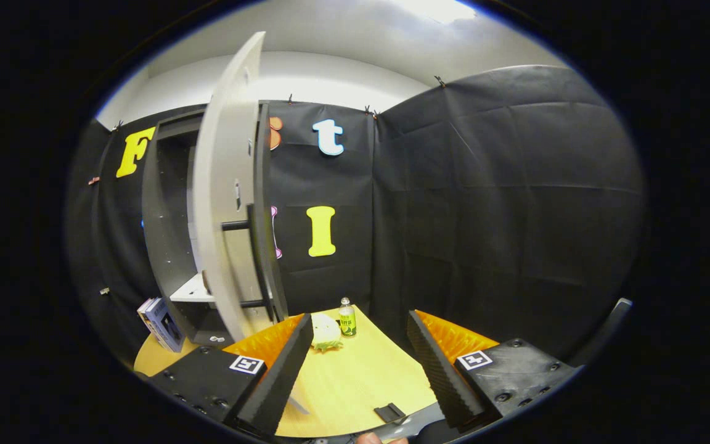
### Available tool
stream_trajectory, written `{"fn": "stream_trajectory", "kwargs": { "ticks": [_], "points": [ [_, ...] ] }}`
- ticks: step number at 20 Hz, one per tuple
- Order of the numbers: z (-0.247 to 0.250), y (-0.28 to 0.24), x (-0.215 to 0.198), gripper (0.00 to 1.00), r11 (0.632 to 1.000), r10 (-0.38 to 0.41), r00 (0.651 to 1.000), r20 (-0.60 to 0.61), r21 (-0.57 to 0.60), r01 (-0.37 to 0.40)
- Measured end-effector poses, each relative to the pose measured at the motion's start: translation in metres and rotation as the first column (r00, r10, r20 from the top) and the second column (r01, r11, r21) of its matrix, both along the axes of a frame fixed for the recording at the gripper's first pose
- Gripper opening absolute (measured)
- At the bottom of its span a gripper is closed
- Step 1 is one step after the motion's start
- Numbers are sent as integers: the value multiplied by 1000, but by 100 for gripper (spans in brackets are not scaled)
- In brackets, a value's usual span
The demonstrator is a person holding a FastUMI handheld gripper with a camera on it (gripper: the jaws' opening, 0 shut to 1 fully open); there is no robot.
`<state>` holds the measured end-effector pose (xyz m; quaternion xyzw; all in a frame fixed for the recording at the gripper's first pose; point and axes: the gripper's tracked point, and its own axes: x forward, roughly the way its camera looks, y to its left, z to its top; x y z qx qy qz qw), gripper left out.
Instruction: Open the shoe cabinet door, grab the shoes and put them into the shoe cabinet, then close the shoe cabinet door.
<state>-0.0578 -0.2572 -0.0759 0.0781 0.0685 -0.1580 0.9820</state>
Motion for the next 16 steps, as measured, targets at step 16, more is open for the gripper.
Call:
{"fn": "stream_trajectory", "kwargs": {
  "ticks": [16],
  "points": [
    [9,18,85,96,992,122,992,-13,-20,-122]
  ]
}}
